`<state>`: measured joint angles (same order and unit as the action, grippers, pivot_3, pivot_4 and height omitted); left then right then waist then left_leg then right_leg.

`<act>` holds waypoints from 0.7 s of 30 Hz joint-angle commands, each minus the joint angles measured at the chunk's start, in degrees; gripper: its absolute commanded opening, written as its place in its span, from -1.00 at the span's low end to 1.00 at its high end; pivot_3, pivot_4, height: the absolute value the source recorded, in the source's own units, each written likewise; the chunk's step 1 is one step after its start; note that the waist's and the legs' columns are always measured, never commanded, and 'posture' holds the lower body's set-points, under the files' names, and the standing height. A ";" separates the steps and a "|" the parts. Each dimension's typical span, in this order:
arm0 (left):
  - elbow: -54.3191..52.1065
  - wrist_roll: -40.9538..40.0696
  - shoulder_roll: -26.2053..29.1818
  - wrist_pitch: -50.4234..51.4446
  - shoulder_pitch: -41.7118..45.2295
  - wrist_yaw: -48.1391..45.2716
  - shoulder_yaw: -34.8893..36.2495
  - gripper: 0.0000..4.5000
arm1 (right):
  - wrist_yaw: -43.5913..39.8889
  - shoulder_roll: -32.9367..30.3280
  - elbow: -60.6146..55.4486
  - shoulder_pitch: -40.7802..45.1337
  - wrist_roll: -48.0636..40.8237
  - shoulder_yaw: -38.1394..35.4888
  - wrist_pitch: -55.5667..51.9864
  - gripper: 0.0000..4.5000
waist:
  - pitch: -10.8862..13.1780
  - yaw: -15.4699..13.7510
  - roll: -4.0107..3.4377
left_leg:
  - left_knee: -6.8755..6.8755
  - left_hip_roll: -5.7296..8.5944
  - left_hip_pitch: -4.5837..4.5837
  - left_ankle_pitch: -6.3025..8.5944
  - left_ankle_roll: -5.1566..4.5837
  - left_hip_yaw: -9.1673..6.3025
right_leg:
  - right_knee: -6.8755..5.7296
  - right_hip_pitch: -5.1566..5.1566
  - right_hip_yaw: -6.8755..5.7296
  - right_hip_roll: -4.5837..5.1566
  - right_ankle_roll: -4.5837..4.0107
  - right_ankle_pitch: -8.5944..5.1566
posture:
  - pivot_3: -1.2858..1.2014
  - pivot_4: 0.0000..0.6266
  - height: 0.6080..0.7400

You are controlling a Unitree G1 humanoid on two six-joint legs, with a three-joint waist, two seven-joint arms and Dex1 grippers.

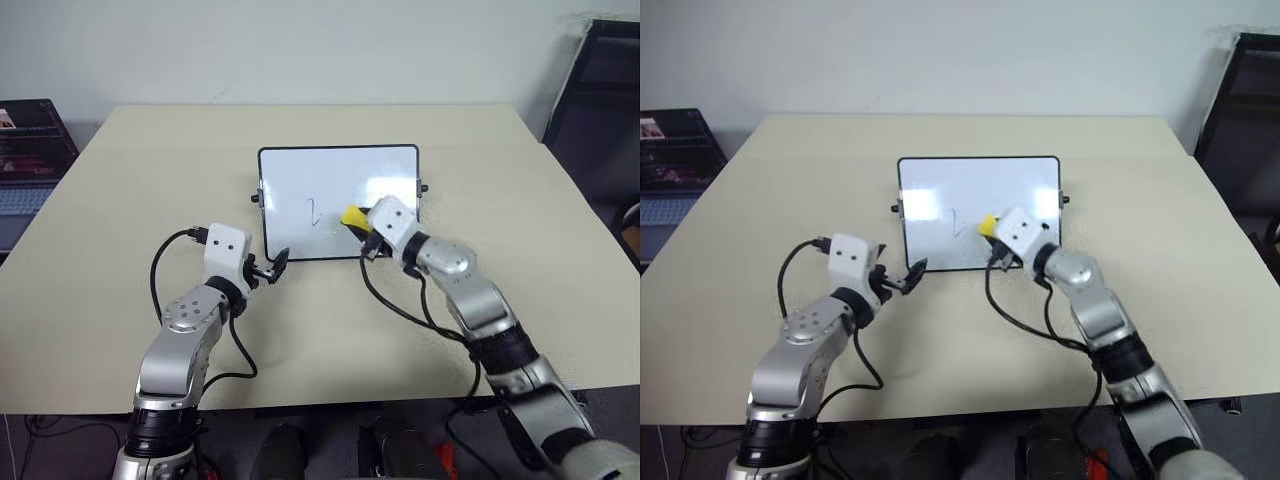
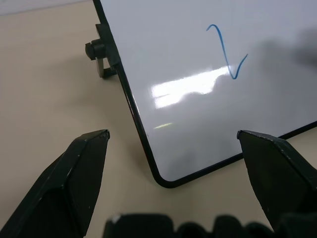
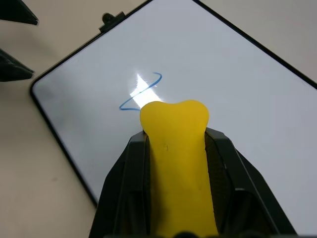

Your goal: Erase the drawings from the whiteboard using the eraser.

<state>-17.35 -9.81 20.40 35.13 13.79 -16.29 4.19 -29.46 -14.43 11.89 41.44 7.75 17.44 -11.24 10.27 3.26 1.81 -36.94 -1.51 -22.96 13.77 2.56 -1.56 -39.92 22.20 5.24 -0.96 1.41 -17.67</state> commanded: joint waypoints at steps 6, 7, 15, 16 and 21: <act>-0.95 0.86 2.74 2.12 3.73 -0.13 0.45 1.00 | 1.46 4.08 20.98 16.35 5.80 3.20 10.34 -0.50 | 0.00 0.06 0.00 | 0.01 0.01 -0.01 0.01 0.01 0.04 | 0.03 0.01 0.01 0.03 0.00 0.00 | 0.03 -0.52 1.00; -0.97 0.78 2.92 2.31 3.79 -0.22 0.53 1.00 | 2.05 4.74 23.97 18.60 6.40 3.32 11.44 -0.50 | 0.00 0.08 0.00 | 0.01 0.00 -0.01 0.01 0.01 0.05 | 0.01 0.04 0.01 0.03 -0.01 0.00 | 0.03 -0.52 1.00; -1.62 -0.83 6.66 5.06 2.54 -5.00 0.49 1.00 | 2.45 6.90 37.05 26.37 9.12 3.80 16.68 -0.50 | 0.01 0.11 -0.01 | 0.04 -0.02 -0.02 0.02 0.02 0.03 | 0.01 0.05 0.00 0.04 -0.02 0.01 | 0.03 -0.52 1.00; -1.40 -0.97 7.00 5.22 2.66 -5.27 0.61 1.00 | 2.24 7.04 37.56 26.68 9.23 3.77 17.02 -0.50 | 0.01 0.09 -0.01 | 0.03 -0.01 -0.03 0.02 0.02 0.03 | 0.01 0.05 0.00 0.05 -0.02 0.01 | 0.03 -0.52 1.00; -0.27 -2.52 9.48 7.29 4.48 -9.97 -1.16 1.00 | 1.21 7.28 38.88 26.43 9.53 3.90 17.47 -0.50 | 0.01 0.10 -0.02 | 0.03 -0.03 -0.03 0.02 0.02 -0.02 | 0.00 0.05 -0.04 0.05 -0.02 0.00 | 0.03 -0.52 1.00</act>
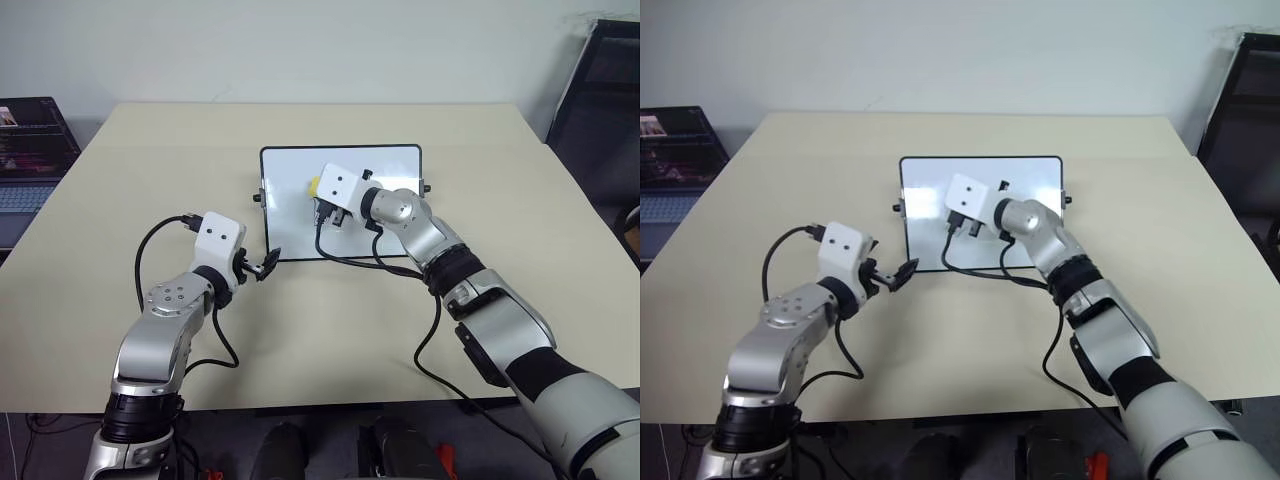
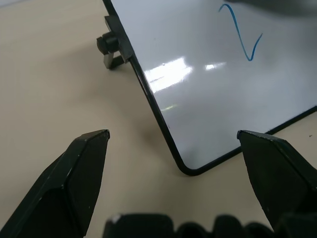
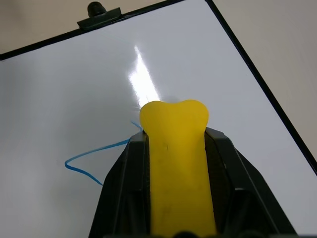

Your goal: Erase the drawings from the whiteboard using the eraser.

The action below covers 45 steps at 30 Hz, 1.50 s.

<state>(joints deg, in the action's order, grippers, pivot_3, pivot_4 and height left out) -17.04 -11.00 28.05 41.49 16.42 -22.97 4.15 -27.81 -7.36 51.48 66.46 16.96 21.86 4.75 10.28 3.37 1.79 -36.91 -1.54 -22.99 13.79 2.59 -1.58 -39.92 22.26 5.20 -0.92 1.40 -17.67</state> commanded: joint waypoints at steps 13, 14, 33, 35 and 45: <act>10.17 -0.37 5.76 -3.20 8.98 -10.23 -4.23 1.00 | -2.70 0.50 -1.29 0.82 1.22 0.49 2.18 -0.50 | 0.01 0.13 -0.02 | 0.01 0.00 0.00 0.00 0.00 0.02 | -0.01 0.02 -0.02 0.00 0.00 0.00 | 0.03 -0.52 1.00; 10.43 -0.26 5.73 -3.45 9.11 -10.37 -4.36 1.00 | -3.95 0.26 -1.57 0.45 1.52 1.06 2.09 -0.50 | 0.01 0.12 -0.02 | 0.01 0.00 0.00 0.00 0.00 0.02 | -0.01 0.02 -0.02 0.00 0.00 0.00 | 0.03 -0.52 1.00; 7.51 -0.19 5.07 -2.64 7.18 -10.26 -5.29 1.00 | -5.23 2.17 2.45 2.26 4.07 2.50 2.37 -0.50 | 0.01 0.11 -0.02 | 0.00 -0.01 -0.01 0.01 0.01 0.01 | -0.03 0.04 0.00 0.00 0.00 0.00 | 0.03 -0.52 1.00; 7.21 -0.29 5.03 -2.42 7.10 -10.16 -5.31 1.00 | -6.75 1.97 2.42 1.80 4.42 3.01 2.27 -0.50 | 0.01 0.10 -0.02 | 0.00 0.00 -0.01 0.01 0.01 0.02 | -0.03 0.03 0.00 0.01 0.00 0.00 | 0.03 -0.52 1.00; 5.95 -0.51 4.82 -1.43 7.29 -9.70 -5.28 1.00 | -0.15 0.97 6.89 4.70 4.74 1.21 3.41 -0.50 | 0.01 0.09 -0.02 | -0.03 0.00 0.01 0.01 0.01 0.01 | -0.06 0.03 0.00 0.01 -0.01 0.00 | 0.03 -0.52 1.00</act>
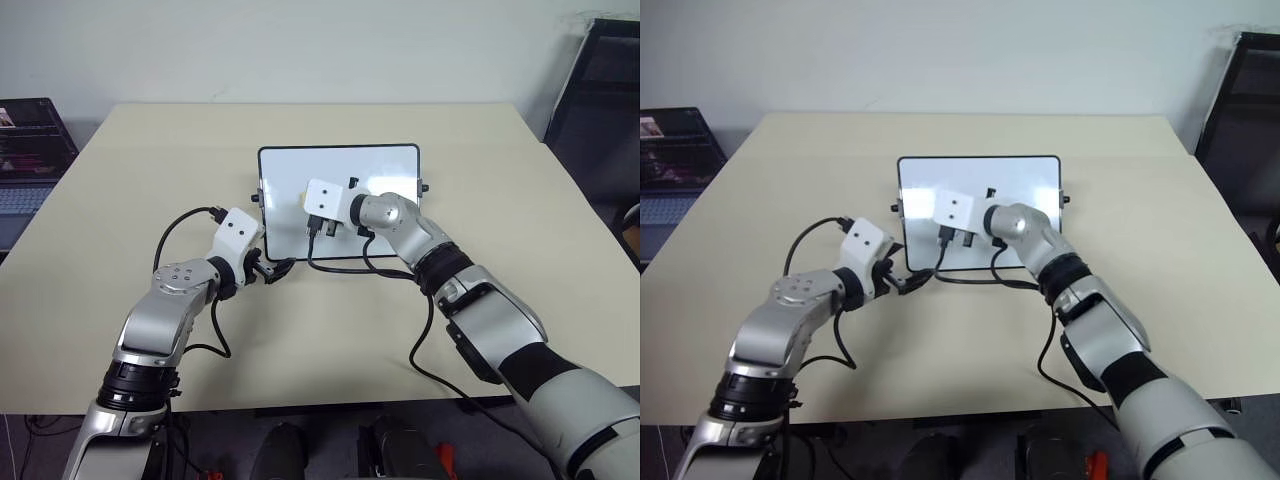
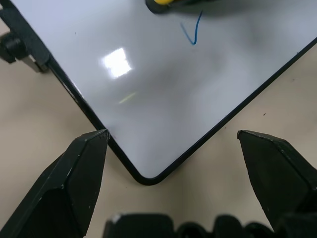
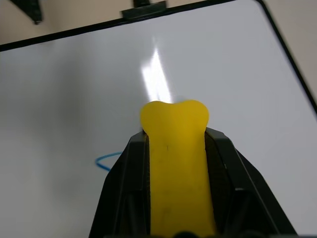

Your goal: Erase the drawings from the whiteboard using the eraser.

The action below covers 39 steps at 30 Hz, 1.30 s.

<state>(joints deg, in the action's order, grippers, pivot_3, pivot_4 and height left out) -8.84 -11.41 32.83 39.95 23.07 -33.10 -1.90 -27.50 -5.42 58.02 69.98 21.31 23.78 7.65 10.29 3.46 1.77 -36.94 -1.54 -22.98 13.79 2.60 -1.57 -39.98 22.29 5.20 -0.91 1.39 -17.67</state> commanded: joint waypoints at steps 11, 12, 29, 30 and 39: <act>-1.56 -0.03 0.03 -0.35 0.35 0.22 0.78 1.00 | -11.56 -4.85 -6.49 -5.41 3.72 5.33 5.01 -0.50 | -0.01 0.01 0.01 | -0.02 0.01 0.04 0.00 0.00 -0.02 | -0.01 -0.06 -0.02 0.00 0.00 0.00 | 0.03 -0.52 1.00; -1.64 -0.07 0.02 -0.25 0.30 0.26 0.85 1.00 | -11.64 -5.51 -7.79 -6.34 4.96 6.66 6.45 -0.50 | -0.01 0.00 0.01 | -0.02 0.01 0.04 0.00 0.00 -0.02 | -0.01 -0.06 -0.02 0.00 0.00 0.00 | 0.03 -0.52 1.00; -3.63 -0.22 0.50 0.81 -2.15 0.80 1.46 1.00 | -5.17 -9.22 -9.30 -6.89 9.08 7.43 6.18 -0.50 | -0.01 -0.12 0.01 | -0.01 0.02 0.05 -0.01 0.00 -0.04 | -0.01 -0.07 -0.03 0.00 -0.02 0.01 | 0.03 -0.52 1.00; -3.50 -0.22 0.53 0.62 -2.29 0.77 1.52 1.00 | -5.81 -9.79 -9.80 -7.42 9.04 7.23 5.87 -0.50 | -0.01 -0.12 0.01 | -0.01 0.03 0.05 -0.01 0.00 -0.04 | -0.01 -0.07 -0.03 0.00 -0.02 0.01 | 0.03 -0.52 1.00; -1.78 -0.01 0.32 -0.83 -2.21 0.28 1.08 1.00 | 0.54 -10.22 -10.01 -6.29 7.79 2.65 2.61 -0.50 | -0.01 -0.16 0.01 | -0.11 0.03 0.12 -0.05 -0.02 -0.09 | -0.10 -0.17 -0.06 -0.01 -0.03 0.05 | 0.03 -0.52 1.00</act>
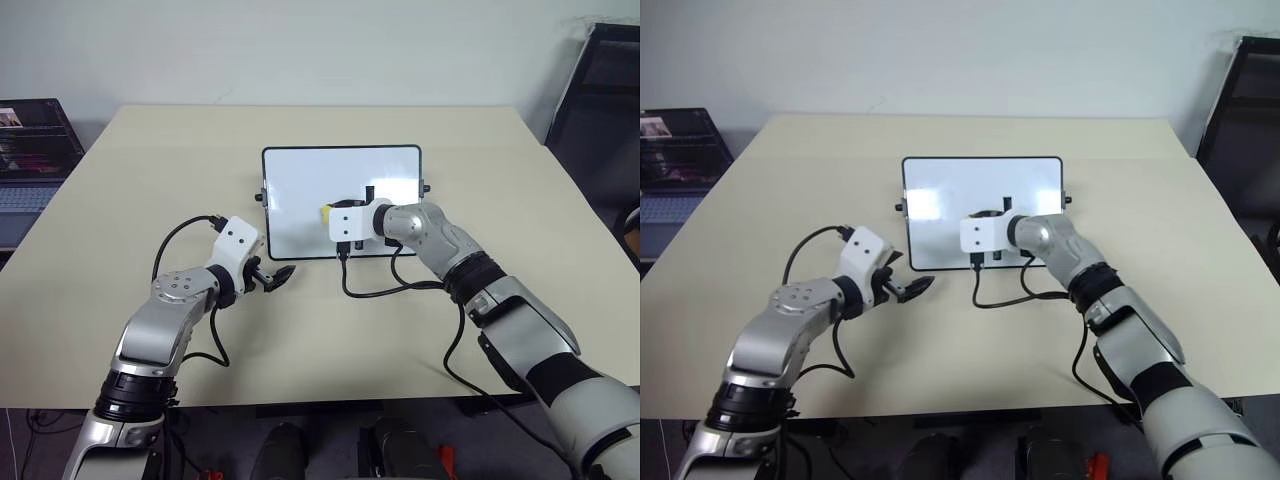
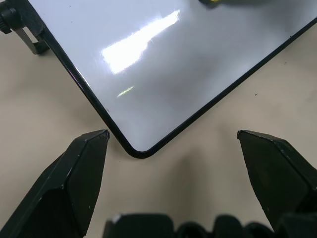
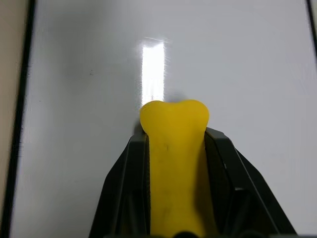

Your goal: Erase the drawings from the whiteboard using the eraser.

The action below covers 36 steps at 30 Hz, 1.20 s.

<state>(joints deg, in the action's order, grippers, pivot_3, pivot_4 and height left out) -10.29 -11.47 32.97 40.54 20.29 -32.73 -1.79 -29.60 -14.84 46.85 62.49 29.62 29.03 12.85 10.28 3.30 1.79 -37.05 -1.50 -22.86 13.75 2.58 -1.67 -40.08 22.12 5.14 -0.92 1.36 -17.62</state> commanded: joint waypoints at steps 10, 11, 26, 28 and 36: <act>-0.10 0.08 -0.12 -1.68 0.72 -0.15 0.72 1.00 | -3.45 2.73 -3.31 -2.13 -1.58 -0.72 -2.21 -0.50 | 0.00 0.25 0.00 | 0.07 -0.02 -0.01 0.01 0.00 0.02 | 0.04 0.04 0.01 -0.01 0.00 0.00 | 0.03 -0.52 1.00; -0.13 0.09 -0.16 -1.68 0.71 -0.14 0.69 1.00 | -3.57 3.15 -3.63 -2.28 -1.57 -0.66 -2.32 -0.50 | 0.00 0.34 0.00 | 0.09 -0.02 -0.02 0.01 0.00 0.06 | 0.04 0.06 0.03 -0.01 0.00 0.00 | 0.03 -0.52 1.00; 1.34 0.15 -1.74 -2.47 2.29 -0.33 -0.12 1.00 | -5.40 -6.32 -14.47 -11.36 -2.65 -4.71 -6.97 -0.50 | -0.01 -0.70 0.02 | 0.02 0.06 -0.04 0.01 0.00 -0.05 | 0.10 -0.05 -0.04 0.03 0.01 0.01 | 0.03 -0.52 1.00; 1.22 0.27 -2.01 -3.29 2.68 -0.45 -0.18 1.00 | -5.44 -7.21 -18.57 -14.04 -4.30 -6.60 -7.92 -0.50 | -0.01 -0.68 0.02 | 0.03 0.05 -0.03 0.01 0.00 -0.03 | 0.10 -0.05 -0.02 0.02 0.01 0.01 | 0.03 -0.52 1.00; -2.98 -3.03 -3.58 -6.12 4.89 -4.05 -0.45 1.00 | -5.49 -1.87 -48.72 -27.52 -22.86 -22.91 -30.46 -0.50 | 0.00 -0.32 0.01 | 0.09 -0.02 -0.18 0.01 0.01 0.01 | 0.12 0.11 0.01 -0.01 0.01 0.00 | 0.03 -0.52 1.00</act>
<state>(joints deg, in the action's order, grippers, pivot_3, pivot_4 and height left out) -9.26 -12.86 29.55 36.07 24.02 -35.48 -2.47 -35.96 -16.99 6.51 35.68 11.17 10.85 -11.95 10.28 2.98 1.80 -36.96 -1.53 -23.05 13.76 2.59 -1.66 -39.95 22.24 5.15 -0.93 1.37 -17.62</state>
